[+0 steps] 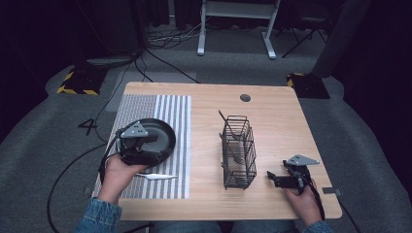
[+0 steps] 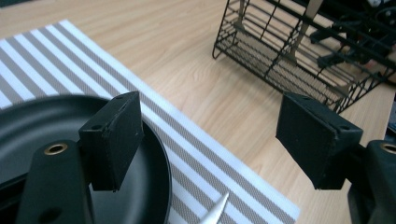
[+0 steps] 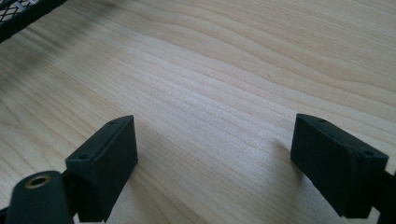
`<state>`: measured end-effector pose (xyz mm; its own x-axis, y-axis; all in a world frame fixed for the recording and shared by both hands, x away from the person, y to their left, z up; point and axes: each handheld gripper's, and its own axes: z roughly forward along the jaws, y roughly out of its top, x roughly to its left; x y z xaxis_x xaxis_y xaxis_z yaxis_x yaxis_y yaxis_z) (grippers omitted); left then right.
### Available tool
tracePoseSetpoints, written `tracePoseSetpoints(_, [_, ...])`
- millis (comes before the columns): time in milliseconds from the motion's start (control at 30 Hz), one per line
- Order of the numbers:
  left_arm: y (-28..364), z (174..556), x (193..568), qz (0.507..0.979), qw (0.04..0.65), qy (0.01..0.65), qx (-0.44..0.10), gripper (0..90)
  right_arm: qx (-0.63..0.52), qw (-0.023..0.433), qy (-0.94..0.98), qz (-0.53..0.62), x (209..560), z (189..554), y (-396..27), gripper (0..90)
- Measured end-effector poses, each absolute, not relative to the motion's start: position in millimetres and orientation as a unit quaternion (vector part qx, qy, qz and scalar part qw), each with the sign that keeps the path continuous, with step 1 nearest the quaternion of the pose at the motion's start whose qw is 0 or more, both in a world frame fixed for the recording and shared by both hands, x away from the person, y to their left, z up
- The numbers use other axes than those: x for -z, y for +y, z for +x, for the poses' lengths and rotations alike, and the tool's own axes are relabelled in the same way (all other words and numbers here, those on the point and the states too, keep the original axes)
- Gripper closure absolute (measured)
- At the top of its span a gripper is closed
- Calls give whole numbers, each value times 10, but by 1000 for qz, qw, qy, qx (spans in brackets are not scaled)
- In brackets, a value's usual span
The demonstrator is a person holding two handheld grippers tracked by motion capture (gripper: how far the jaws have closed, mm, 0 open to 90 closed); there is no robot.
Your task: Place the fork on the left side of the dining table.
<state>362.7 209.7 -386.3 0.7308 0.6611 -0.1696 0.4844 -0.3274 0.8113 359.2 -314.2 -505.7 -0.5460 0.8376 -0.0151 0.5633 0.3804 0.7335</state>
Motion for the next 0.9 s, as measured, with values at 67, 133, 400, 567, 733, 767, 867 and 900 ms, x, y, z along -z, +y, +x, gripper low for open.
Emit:
tracePoseSetpoints(67, [2082,3670,3817,805,466,352,-101,232,-349,197,807,434,5057,3592,-3142,147])
tracePoseSetpoints(133, [2074,3690,3796,802,472,351,-101,232,-349,197,807,434,5057,3592,-3142,147])
tracePoseSetpoints(400, [1903,3935,3630,802,482,332,-121,211,-349,197,807,434,5057,3592,-3142,147])
tracePoseSetpoints(567, [1806,4095,3552,801,488,328,-116,211,-349,197,807,434,5057,3591,-3142,147])
tracePoseSetpoints(733, [1718,4207,3491,796,502,319,-114,208,-349,197,807,434,5057,3592,-3142,147])
tracePoseSetpoints(767, [1699,4226,3485,795,504,317,-113,208,-349,197,807,434,5057,3591,-3142,147])
tracePoseSetpoints(867, [1681,4291,3490,785,526,311,-103,212,-349,197,807,434,5057,3591,-3142,147])
tracePoseSetpoints(900, [1687,4317,3494,781,533,311,-98,221,-349,197,807,434,5057,3591,-3142,147])
